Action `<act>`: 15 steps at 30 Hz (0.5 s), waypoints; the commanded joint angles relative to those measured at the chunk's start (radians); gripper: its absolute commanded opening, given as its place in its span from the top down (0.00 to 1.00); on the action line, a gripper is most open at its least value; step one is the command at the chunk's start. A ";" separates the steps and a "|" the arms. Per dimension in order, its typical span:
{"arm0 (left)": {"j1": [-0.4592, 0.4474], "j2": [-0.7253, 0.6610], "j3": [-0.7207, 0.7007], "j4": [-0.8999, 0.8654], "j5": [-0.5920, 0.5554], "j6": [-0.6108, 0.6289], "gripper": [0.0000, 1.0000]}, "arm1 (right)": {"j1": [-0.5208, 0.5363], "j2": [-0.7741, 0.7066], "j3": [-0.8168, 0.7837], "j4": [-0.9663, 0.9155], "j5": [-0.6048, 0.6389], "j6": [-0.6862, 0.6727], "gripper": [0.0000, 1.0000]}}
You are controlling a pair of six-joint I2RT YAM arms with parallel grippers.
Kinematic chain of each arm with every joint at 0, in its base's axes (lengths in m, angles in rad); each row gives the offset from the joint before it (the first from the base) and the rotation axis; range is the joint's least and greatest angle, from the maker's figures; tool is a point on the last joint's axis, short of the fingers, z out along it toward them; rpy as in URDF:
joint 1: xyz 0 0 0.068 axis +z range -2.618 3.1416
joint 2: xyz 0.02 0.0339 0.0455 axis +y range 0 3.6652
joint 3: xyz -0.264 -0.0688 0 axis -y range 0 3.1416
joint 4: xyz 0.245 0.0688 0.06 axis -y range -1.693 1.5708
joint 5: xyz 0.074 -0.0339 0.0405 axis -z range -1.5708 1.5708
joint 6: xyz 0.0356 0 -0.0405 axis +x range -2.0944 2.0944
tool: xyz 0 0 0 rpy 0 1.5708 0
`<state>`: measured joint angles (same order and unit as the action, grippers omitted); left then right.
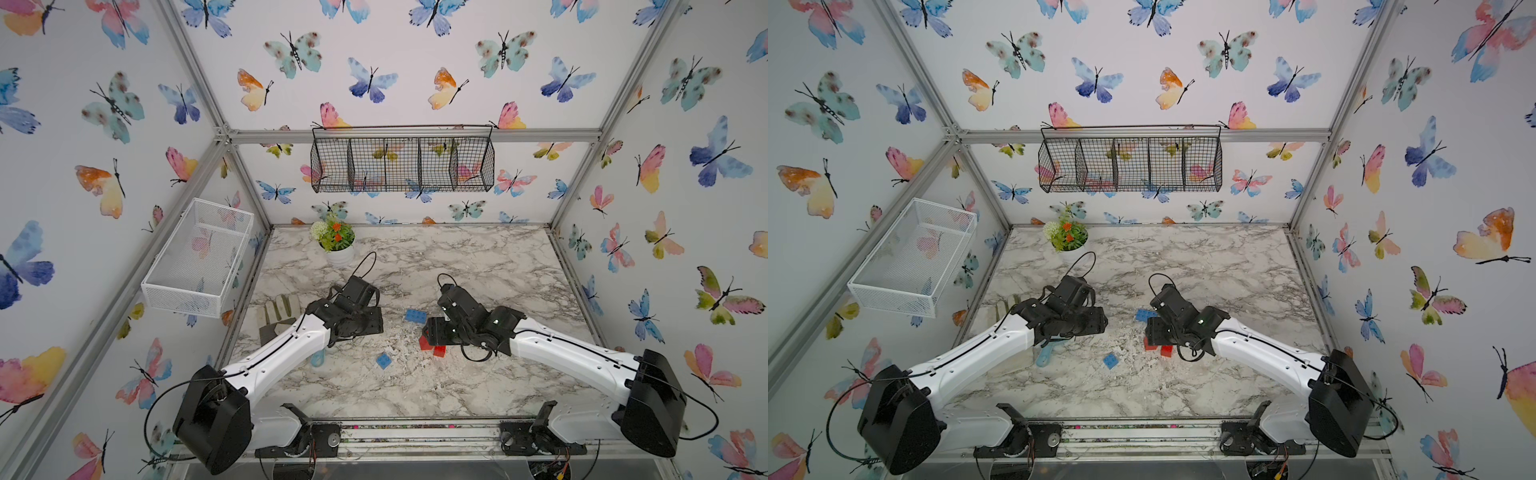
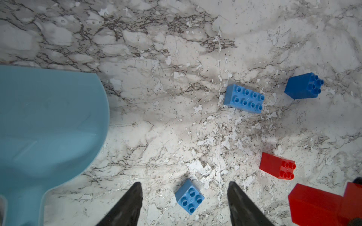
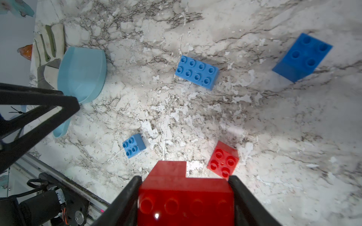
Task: Assemble a giraffe with lego
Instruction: Adjust the lego brick at the center of the board.
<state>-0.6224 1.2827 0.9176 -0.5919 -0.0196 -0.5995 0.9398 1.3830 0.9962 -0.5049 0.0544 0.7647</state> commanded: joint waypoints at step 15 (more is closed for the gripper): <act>0.079 -0.049 -0.110 0.102 0.113 0.097 0.32 | 0.100 0.165 0.068 -0.052 0.230 0.007 0.49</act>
<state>-0.5488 1.2583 0.8143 -0.5236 0.0509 -0.5156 1.0367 1.5429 1.0595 -0.5194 0.2153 0.7891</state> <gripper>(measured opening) 0.683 0.673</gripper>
